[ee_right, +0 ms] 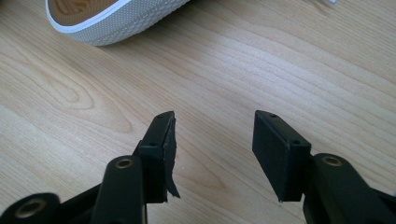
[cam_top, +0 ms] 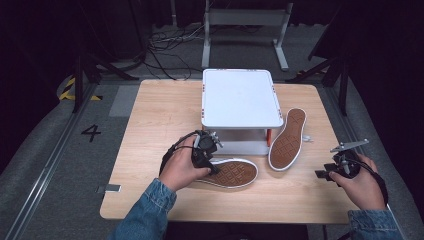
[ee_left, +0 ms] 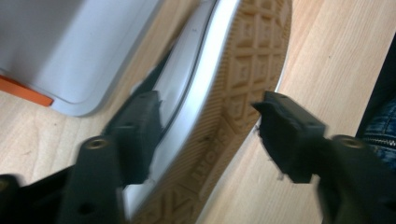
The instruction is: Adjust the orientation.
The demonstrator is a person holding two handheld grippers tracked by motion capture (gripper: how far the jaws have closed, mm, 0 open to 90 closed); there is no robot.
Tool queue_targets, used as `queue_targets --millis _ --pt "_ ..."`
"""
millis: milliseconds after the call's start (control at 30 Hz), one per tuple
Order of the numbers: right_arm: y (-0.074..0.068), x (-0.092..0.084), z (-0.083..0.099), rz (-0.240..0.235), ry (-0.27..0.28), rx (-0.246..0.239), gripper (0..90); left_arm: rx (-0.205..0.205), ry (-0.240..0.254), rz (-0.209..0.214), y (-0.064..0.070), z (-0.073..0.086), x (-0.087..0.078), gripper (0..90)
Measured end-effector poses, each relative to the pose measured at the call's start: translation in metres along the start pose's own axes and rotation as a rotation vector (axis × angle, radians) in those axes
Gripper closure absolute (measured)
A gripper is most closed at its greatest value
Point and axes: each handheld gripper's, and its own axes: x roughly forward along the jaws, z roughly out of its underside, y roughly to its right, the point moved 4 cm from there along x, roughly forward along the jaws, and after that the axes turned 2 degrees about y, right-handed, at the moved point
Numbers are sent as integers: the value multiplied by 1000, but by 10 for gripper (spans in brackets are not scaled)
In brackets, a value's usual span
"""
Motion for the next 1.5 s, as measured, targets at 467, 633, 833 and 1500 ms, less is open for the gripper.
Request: queue_targets --millis 467,633,833,1500 --pt "-3 1 -12 -8 15 -27 490 -100 -59 153 22 30 -21 586" --pt "-6 5 -21 -16 15 -45 487 -163 -68 219 33 41 -24 616" --pt "-13 11 -29 -30 12 -71 480 -102 -343 321 58 53 -3 664" --pt "-11 3 -19 -24 28 -48 466 -48 -211 70 33 36 -7 305"
